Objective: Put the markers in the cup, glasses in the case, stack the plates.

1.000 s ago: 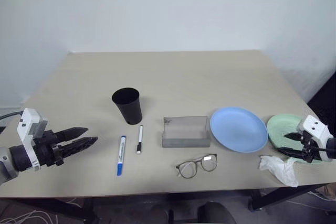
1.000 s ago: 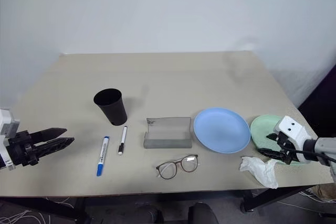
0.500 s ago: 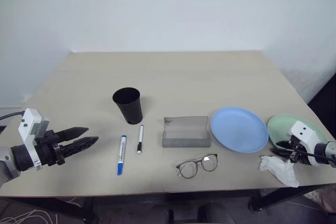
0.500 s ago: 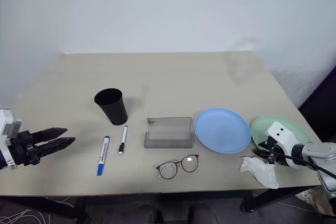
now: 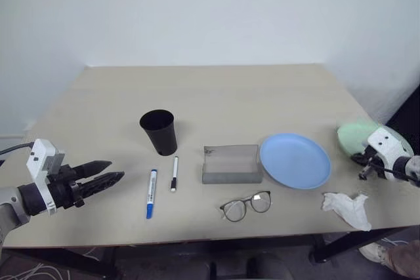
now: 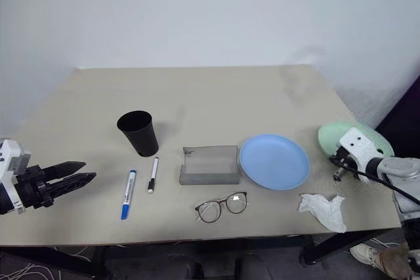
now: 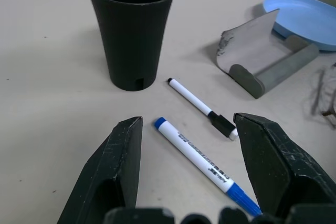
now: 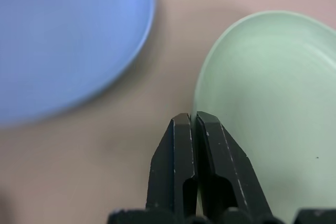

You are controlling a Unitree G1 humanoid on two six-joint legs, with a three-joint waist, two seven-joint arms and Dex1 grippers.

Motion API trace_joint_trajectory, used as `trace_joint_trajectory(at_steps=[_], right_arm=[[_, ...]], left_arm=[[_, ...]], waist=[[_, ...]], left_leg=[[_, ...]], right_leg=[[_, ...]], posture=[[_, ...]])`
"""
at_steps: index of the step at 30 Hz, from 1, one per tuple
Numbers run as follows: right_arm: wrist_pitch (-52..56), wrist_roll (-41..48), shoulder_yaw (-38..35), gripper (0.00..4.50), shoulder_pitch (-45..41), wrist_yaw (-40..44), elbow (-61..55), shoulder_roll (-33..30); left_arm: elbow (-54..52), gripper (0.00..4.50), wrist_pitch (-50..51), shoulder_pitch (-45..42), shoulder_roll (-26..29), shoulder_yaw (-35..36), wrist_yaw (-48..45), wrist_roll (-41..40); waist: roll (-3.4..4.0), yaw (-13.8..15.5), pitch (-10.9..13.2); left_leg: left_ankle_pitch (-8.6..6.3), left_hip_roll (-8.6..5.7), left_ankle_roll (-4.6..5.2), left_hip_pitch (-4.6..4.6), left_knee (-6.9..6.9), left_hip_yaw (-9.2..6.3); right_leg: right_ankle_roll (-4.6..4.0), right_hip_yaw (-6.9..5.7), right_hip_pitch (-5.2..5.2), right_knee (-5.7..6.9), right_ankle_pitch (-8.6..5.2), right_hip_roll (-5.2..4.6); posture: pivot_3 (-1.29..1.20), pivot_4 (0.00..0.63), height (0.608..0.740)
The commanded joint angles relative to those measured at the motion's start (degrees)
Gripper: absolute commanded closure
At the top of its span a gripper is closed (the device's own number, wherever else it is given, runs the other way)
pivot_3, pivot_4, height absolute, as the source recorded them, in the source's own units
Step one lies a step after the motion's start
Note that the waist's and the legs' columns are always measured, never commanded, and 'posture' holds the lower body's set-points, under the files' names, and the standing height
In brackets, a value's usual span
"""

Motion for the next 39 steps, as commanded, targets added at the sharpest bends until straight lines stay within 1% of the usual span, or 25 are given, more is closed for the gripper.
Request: trace_joint_trajectory(at_steps=[1,5,9,12,16,24,32,35,39], right_arm=[[-4.3,3.1,-0.6,4.47,0.3,5.1,-6.0,-0.1],[-4.2,7.0,1.4,4.47,2.8,12.7,-14.2,-0.6],[-3.8,8.8,2.7,4.47,4.5,17.0,-18.9,-1.2],[-4.6,8.2,4.3,4.47,5.3,19.0,-20.6,-1.2],[-6.1,6.4,6.5,4.47,5.3,19.7,-20.7,-0.6],[-6.2,5.6,10.0,4.47,6.2,19.8,-23.3,0.3],[-6.0,4.8,11.2,4.47,7.1,19.3,-24.0,0.3],[-5.8,4.4,11.0,3.83,6.2,19.0,-23.1,0.3],[-4.1,6.3,9.6,2.51,4.2,19.3,-23.0,0.2]], left_arm=[[-0.6,1.61,-1.0,-0.7,0.3,0.6,0.2,0.1],[-0.8,1.61,-1.0,-0.6,0.2,0.6,0.5,-0.1],[-0.9,1.61,-0.9,-0.6,0.1,0.8,0.8,-0.2],[-1.2,1.61,-0.7,-0.4,-0.2,0.9,1.0,-0.4],[-1.9,1.61,-0.6,-0.1,-0.6,0.9,1.5,-0.6],[-2.4,1.61,-0.2,0.4,-0.7,1.8,1.8,-1.0],[-2.7,1.61,0.0,0.6,-0.8,1.7,2.3,-1.3],[-2.8,1.61,0.0,0.5,-0.9,1.5,2.4,-1.5],[-2.6,1.61,0.1,-0.1,-0.9,0.9,2.7,-1.5]], waist=[[0.01,0.0,0.0],[0.02,0.0,0.0],[0.02,0.1,0.0],[0.0,0.1,0.0],[0.0,0.1,0.0],[-0.01,0.1,0.0],[-0.02,0.3,0.0],[-0.02,0.3,0.0],[-0.01,0.3,0.0]], left_leg=[[-0.03,-0.01,0.04,-0.01,-0.03,-0.02],[-0.23,-0.01,0.07,-0.03,-0.09,-0.12],[-0.32,-0.01,0.08,-0.05,-0.05,-0.1],[-0.33,-0.02,0.08,-0.04,0.02,-0.09],[-0.32,-0.01,0.07,-0.02,0.1,-0.08],[-0.33,-0.01,0.07,-0.03,0.11,-0.09],[-0.33,-0.01,0.07,-0.02,0.11,-0.09],[-0.33,-0.01,0.07,-0.02,0.11,-0.09],[-0.33,-0.01,0.07,-0.02,0.11,-0.07]], right_leg=[[0.02,0.05,-0.01,0.0,0.01,0.02],[0.08,0.11,-0.04,0.0,0.04,0.03],[0.1,0.12,-0.04,-0.03,0.03,-0.01],[0.09,0.12,0.01,-0.04,0.02,-0.02],[0.07,0.11,0.03,-0.03,0.01,-0.02],[0.08,0.1,0.01,-0.03,0.01,-0.02],[0.07,0.1,0.02,-0.03,0.01,-0.02],[0.07,0.09,0.02,-0.03,0.01,-0.01],[0.07,0.1,0.0,-0.03,0.01,-0.01]], posture=[[0.0,0.0,0.738],[0.0,0.0,0.738],[0.0,0.0,0.738],[0.0,0.0,0.738],[0.0,0.0,0.738],[0.0,0.0,0.738],[0.0,0.0,0.738],[0.0,0.0,0.738],[0.0,0.0,0.738]])
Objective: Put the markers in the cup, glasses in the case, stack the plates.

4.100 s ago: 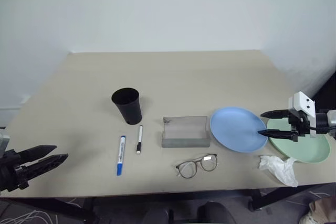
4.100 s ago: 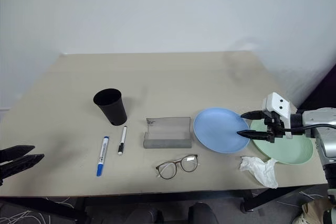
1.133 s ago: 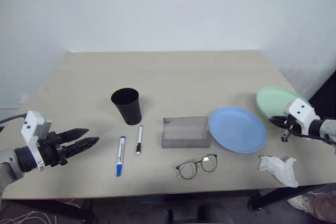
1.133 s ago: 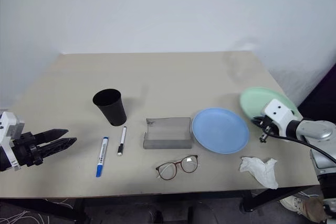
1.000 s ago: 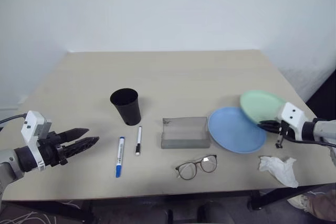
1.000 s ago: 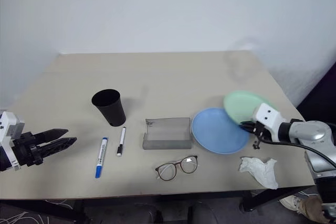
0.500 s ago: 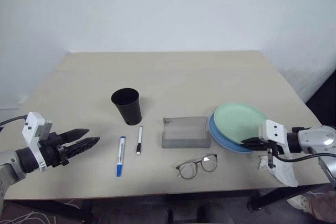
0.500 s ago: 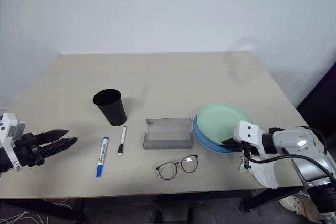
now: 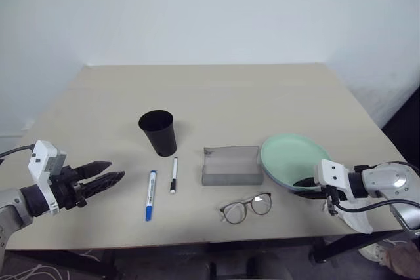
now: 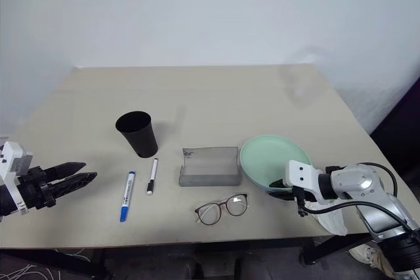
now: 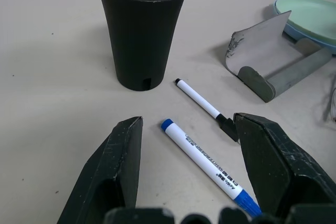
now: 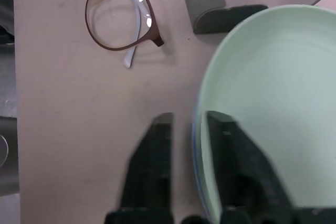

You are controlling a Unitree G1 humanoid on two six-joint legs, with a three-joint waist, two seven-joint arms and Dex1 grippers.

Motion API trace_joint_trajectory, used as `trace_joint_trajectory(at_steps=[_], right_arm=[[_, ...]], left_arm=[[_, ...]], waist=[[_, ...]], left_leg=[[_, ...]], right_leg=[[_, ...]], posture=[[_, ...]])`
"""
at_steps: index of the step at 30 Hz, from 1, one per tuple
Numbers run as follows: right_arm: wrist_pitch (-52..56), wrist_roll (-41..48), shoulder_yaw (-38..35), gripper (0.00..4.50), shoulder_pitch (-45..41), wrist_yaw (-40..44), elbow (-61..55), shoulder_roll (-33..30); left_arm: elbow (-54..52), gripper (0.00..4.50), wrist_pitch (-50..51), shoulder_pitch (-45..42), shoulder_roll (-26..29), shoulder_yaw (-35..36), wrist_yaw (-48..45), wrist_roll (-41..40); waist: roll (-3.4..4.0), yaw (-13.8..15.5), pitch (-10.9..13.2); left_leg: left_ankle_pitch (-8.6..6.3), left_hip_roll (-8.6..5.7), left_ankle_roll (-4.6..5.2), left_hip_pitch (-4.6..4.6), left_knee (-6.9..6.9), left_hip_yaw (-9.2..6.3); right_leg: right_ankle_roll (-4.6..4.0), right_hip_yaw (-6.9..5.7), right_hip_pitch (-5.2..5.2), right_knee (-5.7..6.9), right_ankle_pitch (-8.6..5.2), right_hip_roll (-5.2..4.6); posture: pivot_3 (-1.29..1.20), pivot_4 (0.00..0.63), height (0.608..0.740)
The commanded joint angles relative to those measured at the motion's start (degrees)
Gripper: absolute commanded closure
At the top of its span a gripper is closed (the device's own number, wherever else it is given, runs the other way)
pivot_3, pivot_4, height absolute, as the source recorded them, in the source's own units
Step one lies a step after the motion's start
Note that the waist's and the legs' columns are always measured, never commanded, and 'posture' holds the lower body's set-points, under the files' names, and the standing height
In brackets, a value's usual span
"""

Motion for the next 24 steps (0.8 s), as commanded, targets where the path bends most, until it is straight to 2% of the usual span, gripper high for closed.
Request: trace_joint_trajectory(at_steps=[1,5,9,11,18,24], right_arm=[[1.5,2.7,-3.0,2.15,-2.9,0.4,-1.1,-0.3],[5.3,7.2,-6.3,0.8,-5.1,1.9,-1.8,-1.4],[12.9,16.6,-12.5,0.8,-3.0,11.3,-3.0,-8.4],[13.3,17.6,-14.1,0.8,-1.1,13.8,-2.1,-11.0],[10.7,14.1,-15.9,0.8,3.0,15.1,2.8,-14.6],[5.2,7.2,-13.7,0.8,5.4,12.6,6.5,-15.2]], left_arm=[[-1.4,1.61,-0.2,-1.0,0.1,0.8,0.2,-0.9],[-1.5,1.61,-0.1,-1.3,0.1,0.6,0.4,-1.0],[-1.3,1.61,0.0,-1.5,0.0,0.3,0.5,-1.0],[-1.3,1.61,0.0,-1.6,-0.1,0.2,0.5,-1.0],[-1.1,1.61,0.0,-1.7,-0.2,0.1,0.5,-0.9],[-0.9,1.61,-0.2,-1.7,0.0,0.2,0.0,-0.9]], waist=[[0.0,0.0,0.0],[0.0,0.1,0.0],[0.05,0.5,0.0],[-0.01,0.6,0.0],[-0.01,0.5,0.0],[-0.01,0.5,0.0]], left_leg=[[0.0,0.0,0.0,0.0,0.0,0.0],[0.0,0.0,0.0,0.0,0.0,-0.01],[-0.01,-0.04,0.03,-0.07,0.0,-0.06],[-0.04,-0.04,0.06,-0.06,-0.02,-0.11],[-0.07,0.01,0.01,-0.02,0.0,-0.01],[-0.07,0.03,0.01,0.0,0.0,0.09]], right_leg=[[0.0,0.0,0.0,0.0,0.0,0.0],[0.0,-0.01,0.01,0.0,0.0,0.0],[0.0,-0.04,-0.03,-0.02,0.0,-0.05],[0.01,-0.09,-0.01,-0.06,-0.01,-0.07],[-0.02,-0.08,0.01,-0.07,-0.03,-0.05],[-0.01,-0.04,0.0,-0.06,-0.02,-0.04]], posture=[[0.0,0.0,0.738],[0.0,0.0,0.738],[0.0,0.0,0.738],[0.0,0.0,0.738],[0.0,0.0,0.738],[0.0,0.0,0.738]])
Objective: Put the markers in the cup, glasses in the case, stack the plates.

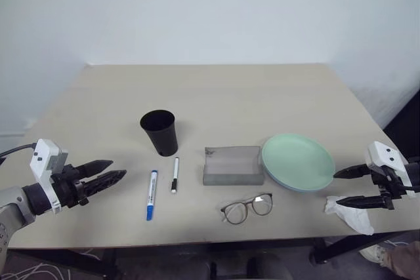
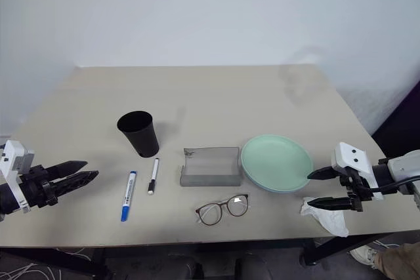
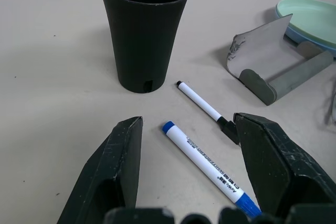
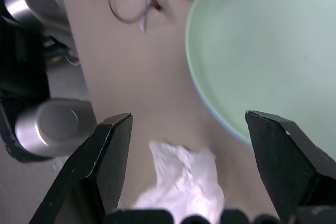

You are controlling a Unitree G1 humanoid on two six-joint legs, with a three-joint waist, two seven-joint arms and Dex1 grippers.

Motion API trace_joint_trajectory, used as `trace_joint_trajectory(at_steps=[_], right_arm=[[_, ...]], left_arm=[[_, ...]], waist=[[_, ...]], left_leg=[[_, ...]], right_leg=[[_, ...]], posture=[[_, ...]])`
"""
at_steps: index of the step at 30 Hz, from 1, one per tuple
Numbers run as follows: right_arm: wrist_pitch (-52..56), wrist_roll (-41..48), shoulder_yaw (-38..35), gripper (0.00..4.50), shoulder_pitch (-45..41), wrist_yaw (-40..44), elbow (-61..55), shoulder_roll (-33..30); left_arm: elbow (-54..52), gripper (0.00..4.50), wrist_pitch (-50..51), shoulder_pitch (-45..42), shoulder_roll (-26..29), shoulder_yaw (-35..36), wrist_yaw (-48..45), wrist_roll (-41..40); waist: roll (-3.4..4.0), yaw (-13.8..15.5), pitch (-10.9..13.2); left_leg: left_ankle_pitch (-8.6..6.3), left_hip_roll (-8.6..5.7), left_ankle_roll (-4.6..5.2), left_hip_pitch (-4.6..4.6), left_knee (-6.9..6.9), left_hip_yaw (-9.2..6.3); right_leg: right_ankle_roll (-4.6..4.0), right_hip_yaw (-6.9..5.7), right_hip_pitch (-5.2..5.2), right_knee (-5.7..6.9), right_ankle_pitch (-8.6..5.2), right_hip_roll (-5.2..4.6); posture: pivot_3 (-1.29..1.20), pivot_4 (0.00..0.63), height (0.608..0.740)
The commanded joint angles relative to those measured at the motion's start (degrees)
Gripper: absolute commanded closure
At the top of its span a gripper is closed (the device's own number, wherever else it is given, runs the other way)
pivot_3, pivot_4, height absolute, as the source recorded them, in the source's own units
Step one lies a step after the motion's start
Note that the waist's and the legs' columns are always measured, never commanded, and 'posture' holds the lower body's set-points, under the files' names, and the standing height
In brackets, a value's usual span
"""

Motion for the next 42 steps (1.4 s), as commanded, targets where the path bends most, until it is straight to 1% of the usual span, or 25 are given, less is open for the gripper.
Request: trace_joint_trajectory(at_steps=[1,7,11,15,24,27,35,36,40,42], right_arm=[[-4.8,-4.3,0.0,0.8,1.1,-1.3,2.8,-1.2],[-8.7,-8.4,1.4,0.8,4.1,-2.9,5.3,-0.6],[-10.4,-10.2,2.3,0.8,4.8,-4.6,6.5,0.2],[-11.0,-12.0,3.4,0.8,3.7,-6.7,8.4,1.2],[-11.7,-12.9,5.2,0.8,2.4,-7.2,9.6,2.0],[-12.6,-13.1,5.6,1.36,2.1,-7.1,9.8,2.3],[-12.7,-12.4,5.9,4.22,2.1,-5.5,9.2,2.2],[-12.7,-12.5,5.9,4.46,1.8,-5.4,9.3,2.2],[-12.7,-10.6,4.9,4.46,0.0,-2.8,9.1,1.5],[-12.9,-9.2,4.4,4.46,-2.2,-0.3,9.5,0.8]], left_arm=[[-1.0,1.61,-0.4,-0.7,0.4,0.7,-0.8,-1.1],[-4.0,1.61,0.1,0.8,1.5,3.0,-5.8,-5.0],[-4.9,1.61,-0.2,1.6,2.9,3.8,-9.3,-6.2],[-5.1,1.61,-2.3,1.7,4.3,3.6,-12.6,-5.3],[-4.2,1.61,-13.4,4.0,7.3,2.7,-25.3,-0.8],[-3.4,1.61,-15.0,4.2,8.1,2.5,-28.3,-0.6],[-1.6,1.61,-17.7,2.6,7.9,0.9,-28.4,1.0],[-1.5,1.61,-18.0,2.7,7.9,0.8,-28.4,1.1],[-1.2,1.61,-18.4,2.7,7.9,0.6,-28.3,1.2],[-0.9,1.61,-18.5,2.5,7.9,0.5,-28.4,1.3]], waist=[[-0.02,0.0,0.0],[-0.01,0.0,0.0],[0.0,-0.1,0.0],[0.0,-0.1,0.0],[0.01,-0.1,0.0],[0.01,-0.1,0.0],[0.04,-0.1,0.0],[0.04,-0.1,0.0],[0.06,-0.2,0.0],[0.05,-0.4,0.0]], left_leg=[[0.0,0.0,0.0,0.0,0.0,0.0],[0.0,-0.01,0.0,-0.02,0.0,0.01],[0.0,0.0,0.0,0.05,0.0,0.12],[0.0,0.08,0.01,0.1,0.0,0.36],[-0.08,0.17,0.16,0.12,0.11,0.79],[-0.12,0.24,0.21,0.11,0.17,0.85],[-0.13,0.3,0.23,0.11,0.27,0.89],[-0.13,0.31,0.24,0.11,0.27,0.9],[-0.14,0.33,0.25,0.11,0.28,0.92],[-0.14,0.37,0.25,0.12,0.28,0.94]], right_leg=[[0.0,0.0,0.0,0.0,0.0,0.0],[0.0,0.0,-0.01,0.0,0.0,0.0],[-0.05,0.02,0.01,0.02,-0.03,0.02],[-0.08,0.02,0.0,0.04,-0.05,0.08],[-0.07,0.25,-0.08,0.03,-0.05,0.11],[-0.07,0.26,-0.1,0.03,-0.05,0.14],[-0.06,0.25,-0.08,0.03,-0.05,0.16],[-0.06,0.25,-0.08,0.03,-0.05,0.16],[-0.05,0.25,-0.09,0.04,-0.04,0.17],[-0.04,0.23,-0.09,0.04,-0.03,0.18]], posture=[[0.0,0.0,0.738],[0.0,0.0,0.738],[0.0,0.0,0.738],[0.0,0.0,0.738],[0.0,0.0,0.738],[0.0,0.0,0.738],[0.0,0.0,0.738],[0.0,0.0,0.738],[0.0,0.0,0.738],[0.0,0.0,0.738]])
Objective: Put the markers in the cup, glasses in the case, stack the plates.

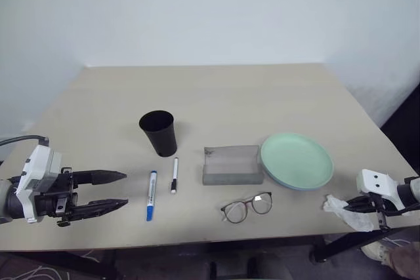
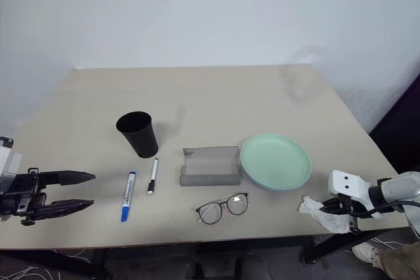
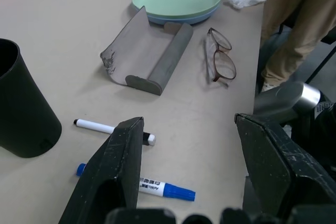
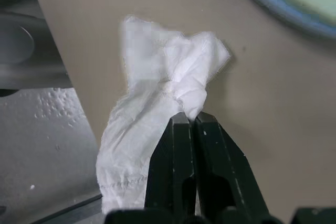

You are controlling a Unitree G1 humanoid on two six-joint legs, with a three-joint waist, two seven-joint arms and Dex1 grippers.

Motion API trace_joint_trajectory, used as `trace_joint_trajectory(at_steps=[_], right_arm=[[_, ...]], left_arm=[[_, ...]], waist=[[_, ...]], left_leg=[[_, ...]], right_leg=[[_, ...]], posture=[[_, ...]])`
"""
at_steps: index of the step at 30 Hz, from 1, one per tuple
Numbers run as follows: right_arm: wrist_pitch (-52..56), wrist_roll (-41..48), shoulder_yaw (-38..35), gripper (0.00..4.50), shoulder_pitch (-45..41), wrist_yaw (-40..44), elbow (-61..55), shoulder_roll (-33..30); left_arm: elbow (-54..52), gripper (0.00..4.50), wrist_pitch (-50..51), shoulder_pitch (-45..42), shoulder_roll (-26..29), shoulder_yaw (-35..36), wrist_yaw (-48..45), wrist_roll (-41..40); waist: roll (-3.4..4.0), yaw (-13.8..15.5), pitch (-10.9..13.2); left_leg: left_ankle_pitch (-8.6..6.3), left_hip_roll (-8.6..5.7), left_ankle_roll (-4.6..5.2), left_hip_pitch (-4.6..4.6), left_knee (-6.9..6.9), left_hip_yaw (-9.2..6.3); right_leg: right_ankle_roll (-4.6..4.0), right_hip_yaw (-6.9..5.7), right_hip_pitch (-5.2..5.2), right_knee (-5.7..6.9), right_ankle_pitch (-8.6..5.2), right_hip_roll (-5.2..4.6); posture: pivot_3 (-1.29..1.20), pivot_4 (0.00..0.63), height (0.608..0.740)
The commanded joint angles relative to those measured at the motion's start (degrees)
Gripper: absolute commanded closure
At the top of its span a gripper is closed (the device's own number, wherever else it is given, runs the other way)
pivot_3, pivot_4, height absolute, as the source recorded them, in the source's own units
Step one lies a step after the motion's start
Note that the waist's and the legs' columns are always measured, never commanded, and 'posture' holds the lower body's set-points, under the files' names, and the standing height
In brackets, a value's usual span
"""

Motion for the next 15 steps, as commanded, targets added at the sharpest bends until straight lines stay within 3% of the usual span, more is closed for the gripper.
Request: trace_joint_trajectory(at_steps=[1,7,11,15], right_arm=[[-0.7,3.8,-2.5,4.46,-4.3,4.6,-0.5,-2.1],[4.0,11.3,-4.2,4.46,-15.6,10.1,-0.4,-1.3],[7.5,10.1,-2.4,4.46,-27.5,3.1,2.6,5.0],[10.0,4.0,1.3,4.46,-32.1,-5.8,5.2,10.7]], left_arm=[[0.2,1.61,-0.8,-1.0,0.7,0.1,-0.4,0.0],[0.9,1.61,-0.7,-1.5,1.0,-0.2,-0.3,0.3],[1.1,1.61,-0.8,-1.6,0.6,-0.6,0.0,0.7],[1.1,1.61,-0.5,-0.6,0.3,-0.2,-0.2,0.7]], waist=[[0.02,-0.2,0.0],[0.08,-0.4,0.0],[0.09,-0.7,0.0],[-0.05,-0.4,-0.1]], left_leg=[[0.0,0.02,0.0,0.0,0.0,0.0],[0.0,0.06,0.0,-0.01,0.02,0.0],[-0.01,0.16,-0.01,0.0,0.01,0.09],[-0.06,0.2,-0.11,-0.03,0.01,0.01]], right_leg=[[0.0,-0.01,0.0,0.0,0.0,0.0],[0.01,-0.09,-0.03,0.0,0.01,0.0],[0.01,-0.11,-0.1,0.02,0.03,-0.01],[0.0,-0.15,-0.13,0.02,0.04,-0.04]], posture=[[0.0,0.0,0.738],[0.0,0.0,0.738],[0.0,0.0,0.738],[0.0,0.0,0.738]])
